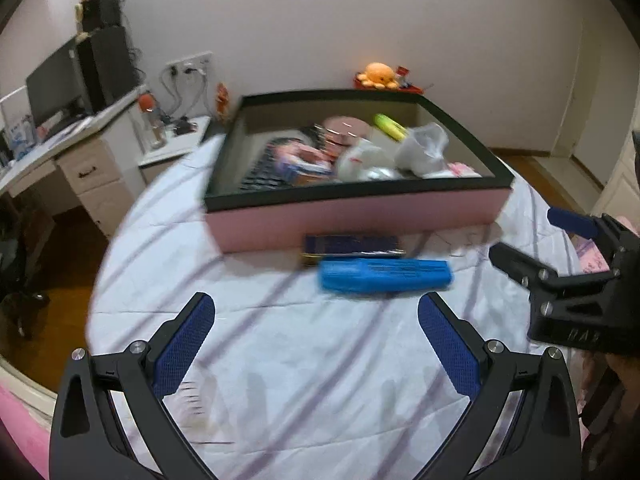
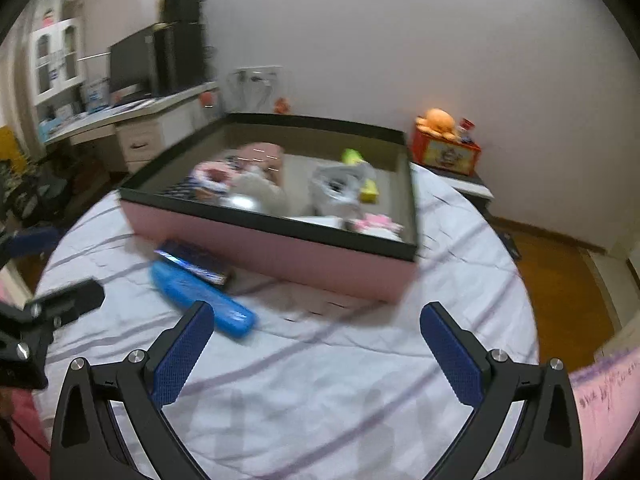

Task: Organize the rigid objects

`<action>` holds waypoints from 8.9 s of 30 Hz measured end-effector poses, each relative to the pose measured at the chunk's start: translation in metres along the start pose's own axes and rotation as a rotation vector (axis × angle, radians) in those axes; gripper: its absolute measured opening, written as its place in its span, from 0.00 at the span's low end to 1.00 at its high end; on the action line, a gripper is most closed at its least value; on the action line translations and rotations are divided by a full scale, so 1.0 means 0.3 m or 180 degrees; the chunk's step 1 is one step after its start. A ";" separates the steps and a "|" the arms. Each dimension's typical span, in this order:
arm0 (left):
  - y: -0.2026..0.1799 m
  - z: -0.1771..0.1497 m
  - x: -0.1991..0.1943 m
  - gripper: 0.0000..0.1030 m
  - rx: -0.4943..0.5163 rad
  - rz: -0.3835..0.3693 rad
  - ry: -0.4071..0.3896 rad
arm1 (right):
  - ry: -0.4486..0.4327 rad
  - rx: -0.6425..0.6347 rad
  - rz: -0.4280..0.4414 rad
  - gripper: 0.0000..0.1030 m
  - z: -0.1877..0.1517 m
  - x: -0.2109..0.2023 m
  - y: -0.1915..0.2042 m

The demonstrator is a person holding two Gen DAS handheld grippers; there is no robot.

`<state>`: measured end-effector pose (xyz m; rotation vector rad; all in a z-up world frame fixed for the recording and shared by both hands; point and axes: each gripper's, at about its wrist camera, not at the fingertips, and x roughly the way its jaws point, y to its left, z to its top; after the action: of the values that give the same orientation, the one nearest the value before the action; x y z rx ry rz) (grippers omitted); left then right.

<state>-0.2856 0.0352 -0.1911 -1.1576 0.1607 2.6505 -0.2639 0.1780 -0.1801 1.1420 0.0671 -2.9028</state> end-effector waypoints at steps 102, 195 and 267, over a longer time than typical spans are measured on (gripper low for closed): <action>0.275 -0.073 0.067 0.26 -0.0324 -0.0278 0.0144 | 0.0633 0.0122 0.0422 1.00 0.057 0.179 0.213; -0.018 0.136 -0.769 0.26 0.0141 0.0402 -0.1778 | -0.1734 -0.0037 0.0034 0.82 0.179 -0.748 0.158; 0.073 0.025 -0.986 1.00 -0.0317 0.0822 -0.2123 | -0.1904 0.0057 -0.0200 1.00 0.115 -0.895 0.243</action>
<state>-0.1030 -0.0369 0.0312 -0.2317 0.0553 3.1363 -0.0881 0.1047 0.0257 0.2376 0.0650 -3.1629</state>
